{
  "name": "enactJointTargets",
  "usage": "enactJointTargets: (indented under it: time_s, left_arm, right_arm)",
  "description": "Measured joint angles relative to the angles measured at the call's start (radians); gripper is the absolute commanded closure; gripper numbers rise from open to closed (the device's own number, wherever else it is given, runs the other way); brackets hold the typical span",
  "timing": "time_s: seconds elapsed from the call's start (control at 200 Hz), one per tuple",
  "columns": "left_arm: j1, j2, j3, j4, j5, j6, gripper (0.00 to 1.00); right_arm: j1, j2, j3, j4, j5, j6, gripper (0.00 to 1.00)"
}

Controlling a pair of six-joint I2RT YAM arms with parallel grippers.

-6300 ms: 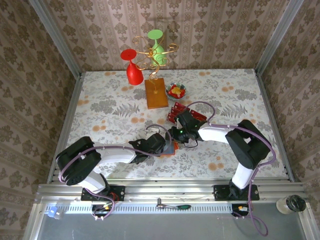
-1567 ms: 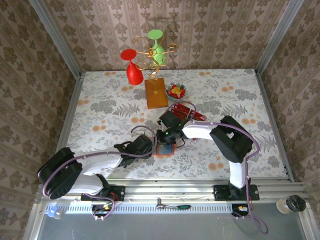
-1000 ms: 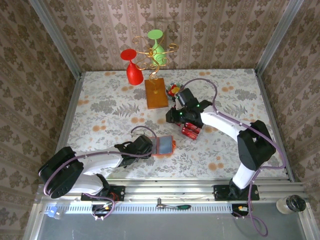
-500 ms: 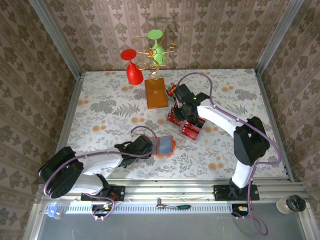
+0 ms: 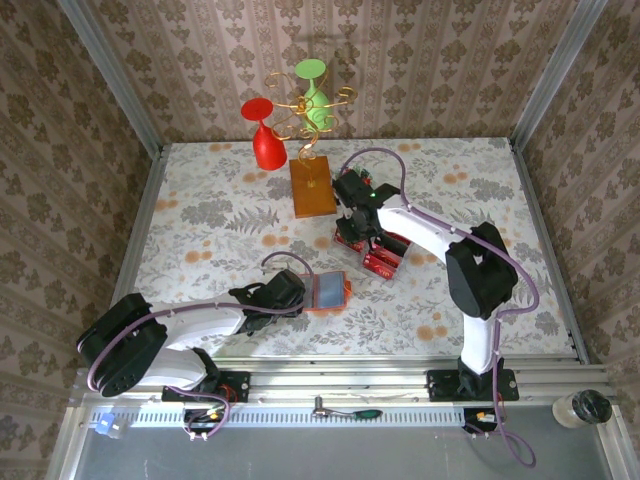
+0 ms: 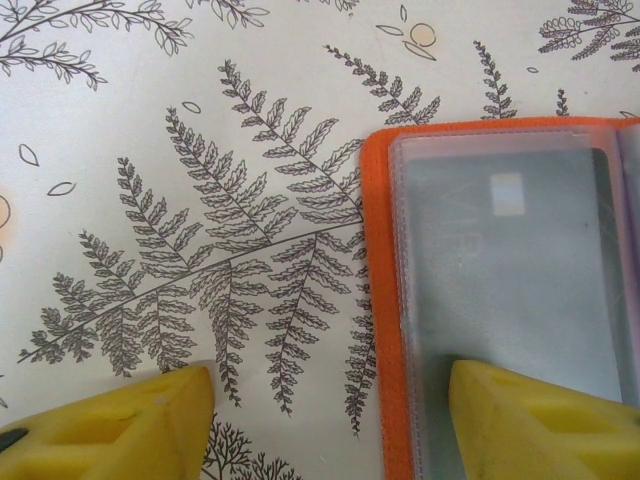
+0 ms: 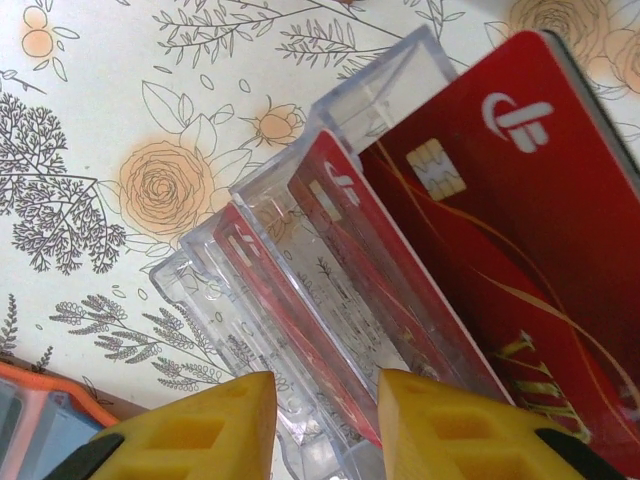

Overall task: Put the credit cards into the card holder
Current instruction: Pick up the credit card from the storage box.

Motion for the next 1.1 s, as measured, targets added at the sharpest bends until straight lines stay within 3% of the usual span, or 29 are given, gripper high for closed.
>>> enactJointTargets:
  time_s: [0.28, 0.505, 1.1]
  left_arm:
    - [0.000, 0.000, 0.000, 0.000, 0.000, 0.000, 0.36]
    - [0.000, 0.000, 0.000, 0.000, 0.000, 0.000, 0.36]
    - [0.000, 0.000, 0.000, 0.001, -0.001, 0.000, 0.36]
  right_arm:
    - [-0.002, 0.010, 0.015, -0.008, -0.006, -0.026, 0.85]
    - [-0.001, 0.011, 0.017, -0.008, -0.035, -0.042, 0.73]
    - [0.027, 0.036, 0.037, -0.030, 0.026, -0.126, 0.70]
